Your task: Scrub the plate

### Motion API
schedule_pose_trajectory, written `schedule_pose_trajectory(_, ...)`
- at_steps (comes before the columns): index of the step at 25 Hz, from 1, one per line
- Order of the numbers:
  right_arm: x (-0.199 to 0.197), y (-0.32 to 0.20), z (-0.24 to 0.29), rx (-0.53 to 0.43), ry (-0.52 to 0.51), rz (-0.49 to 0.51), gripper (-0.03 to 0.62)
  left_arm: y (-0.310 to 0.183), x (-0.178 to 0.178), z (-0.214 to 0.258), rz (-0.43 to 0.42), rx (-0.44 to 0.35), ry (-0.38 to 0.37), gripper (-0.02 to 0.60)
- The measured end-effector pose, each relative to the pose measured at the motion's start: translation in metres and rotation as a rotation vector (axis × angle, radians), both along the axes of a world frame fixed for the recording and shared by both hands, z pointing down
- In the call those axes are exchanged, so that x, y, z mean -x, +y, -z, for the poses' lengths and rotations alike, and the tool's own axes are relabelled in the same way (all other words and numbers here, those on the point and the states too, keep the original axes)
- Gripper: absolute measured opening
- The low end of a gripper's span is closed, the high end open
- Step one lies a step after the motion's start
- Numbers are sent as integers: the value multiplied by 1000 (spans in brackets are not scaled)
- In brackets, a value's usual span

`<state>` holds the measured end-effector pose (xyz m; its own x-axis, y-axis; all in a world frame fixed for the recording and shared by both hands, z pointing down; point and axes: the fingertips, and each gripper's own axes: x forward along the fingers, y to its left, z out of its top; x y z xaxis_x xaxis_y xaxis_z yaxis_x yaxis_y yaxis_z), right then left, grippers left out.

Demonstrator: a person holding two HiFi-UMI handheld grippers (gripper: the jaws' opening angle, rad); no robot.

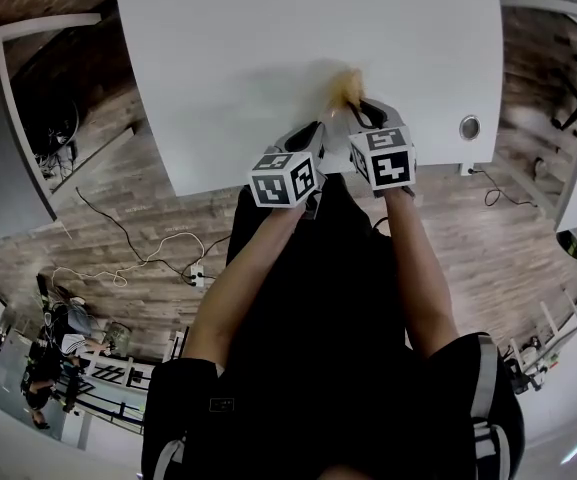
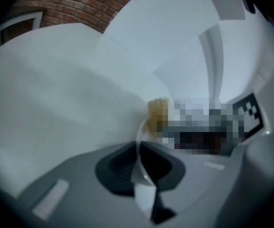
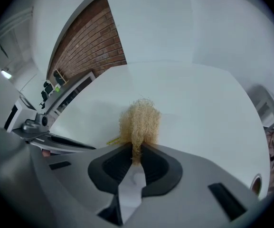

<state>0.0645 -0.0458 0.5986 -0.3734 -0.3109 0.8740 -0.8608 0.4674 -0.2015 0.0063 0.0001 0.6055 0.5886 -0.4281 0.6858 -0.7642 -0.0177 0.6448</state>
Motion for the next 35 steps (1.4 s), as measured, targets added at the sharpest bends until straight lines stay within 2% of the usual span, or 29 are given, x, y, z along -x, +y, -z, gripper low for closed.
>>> schedule_pose_trajectory(7, -47, -6, 3, -16, 42, -83, 49, -2, 0, -1, 11, 11, 6, 29)
schedule_pose_trajectory(16, -84, 4, 23, -72, 52, -165, 49, -11, 1, 1, -1, -5, -42, 34)
schedule_pose_trajectory(18, -86, 10, 30, -81, 35, -173, 49, -12, 1, 4, 0, -17, -47, 36)
schedule_pose_trajectory(21, -84, 16, 38, -91, -4, -187, 49, -17, 1, 7, 3, -31, -53, 74)
schedule_pose_trajectory(28, -71, 24, 55, -132, -64, -173, 49, -25, 14, 16, 33, -51, -77, 89)
schedule_pose_trajectory(31, -66, 28, 66, -157, -93, -164, 49, -23, 20, 27, 40, -76, -109, 87)
schedule_pose_trajectory(35, -61, 33, 80, -195, -130, -163, 49, -21, 24, 51, 31, -150, -161, 25)
